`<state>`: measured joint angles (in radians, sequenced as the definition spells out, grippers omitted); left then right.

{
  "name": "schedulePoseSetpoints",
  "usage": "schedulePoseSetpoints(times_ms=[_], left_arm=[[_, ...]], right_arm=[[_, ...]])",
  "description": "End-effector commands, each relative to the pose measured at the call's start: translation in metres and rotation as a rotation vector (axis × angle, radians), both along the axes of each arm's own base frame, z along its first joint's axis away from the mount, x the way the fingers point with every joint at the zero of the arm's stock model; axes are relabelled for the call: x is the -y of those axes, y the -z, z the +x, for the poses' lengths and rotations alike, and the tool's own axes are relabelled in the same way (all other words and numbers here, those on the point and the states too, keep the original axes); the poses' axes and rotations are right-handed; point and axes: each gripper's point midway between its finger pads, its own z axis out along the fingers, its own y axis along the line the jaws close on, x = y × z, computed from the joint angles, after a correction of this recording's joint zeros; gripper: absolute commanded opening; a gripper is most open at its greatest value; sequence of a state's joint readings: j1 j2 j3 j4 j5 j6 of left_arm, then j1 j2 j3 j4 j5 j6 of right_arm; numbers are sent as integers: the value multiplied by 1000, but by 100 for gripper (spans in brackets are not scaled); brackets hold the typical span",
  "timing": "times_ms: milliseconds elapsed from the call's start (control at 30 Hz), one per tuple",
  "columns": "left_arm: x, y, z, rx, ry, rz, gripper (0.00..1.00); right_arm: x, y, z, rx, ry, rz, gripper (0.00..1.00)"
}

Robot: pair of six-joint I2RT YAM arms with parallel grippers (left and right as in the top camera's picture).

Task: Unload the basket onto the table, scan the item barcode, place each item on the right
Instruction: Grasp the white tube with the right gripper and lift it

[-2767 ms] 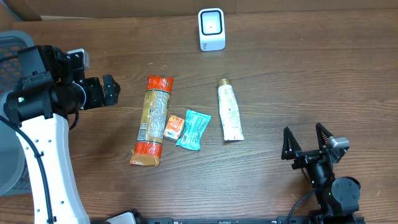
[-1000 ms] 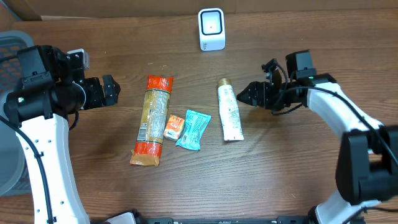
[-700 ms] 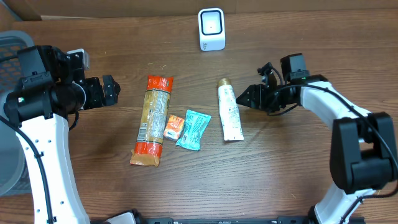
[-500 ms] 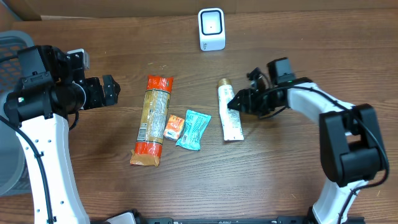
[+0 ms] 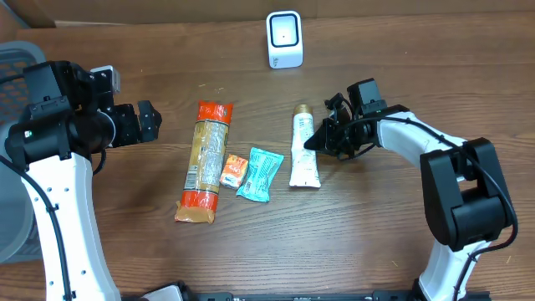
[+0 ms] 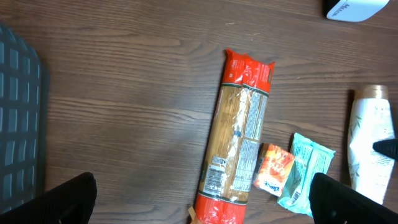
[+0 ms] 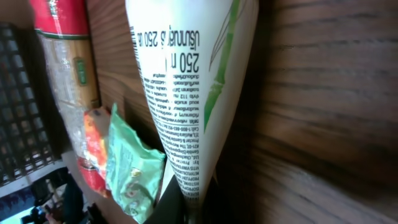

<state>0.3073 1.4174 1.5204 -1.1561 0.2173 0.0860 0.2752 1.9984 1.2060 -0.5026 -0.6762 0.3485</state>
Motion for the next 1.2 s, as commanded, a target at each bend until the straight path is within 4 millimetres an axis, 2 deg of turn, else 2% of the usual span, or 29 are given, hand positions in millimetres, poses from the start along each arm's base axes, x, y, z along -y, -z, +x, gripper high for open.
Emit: schedulePoseSetpoints(times_ms=[0,100,167,367,500,600,667,867,967,1033,1167], left_arm=[[4,-13,1,40,30,14,100],[4,-13,1,40,30,14,100],[4,-13,1,40,30,14,100],[4,-13,1,40,30,14,100],[4,-13,1,40,30,14,100],[4,-13,1,40,30,14,100],[4,-13,1,40,30,14,100],[4,-13,1,40,30,14,100],[4,-13,1,40,30,14,100],[4,-13,1,40,30,14,100],[4,-13,1,40,30,14,100]], right_arm=[[20,-29,19,118,51,-161,4],[26,-49,17,184,27,-293,4],[26,-55,13,217,3,-404,4],[18,-45,-5,312,-72,-709,8],[0,-34,-17,353,-140,-790,20],[-12,-26,-24,346,-163,-785,28],[-16,-24,-25,337,-172,-760,39],[-18,-24,-22,281,-170,-646,53],[-23,-29,-22,256,-231,-525,59],[-26,-36,-21,246,-271,-433,67],[-15,-45,-14,223,-293,-299,82]])
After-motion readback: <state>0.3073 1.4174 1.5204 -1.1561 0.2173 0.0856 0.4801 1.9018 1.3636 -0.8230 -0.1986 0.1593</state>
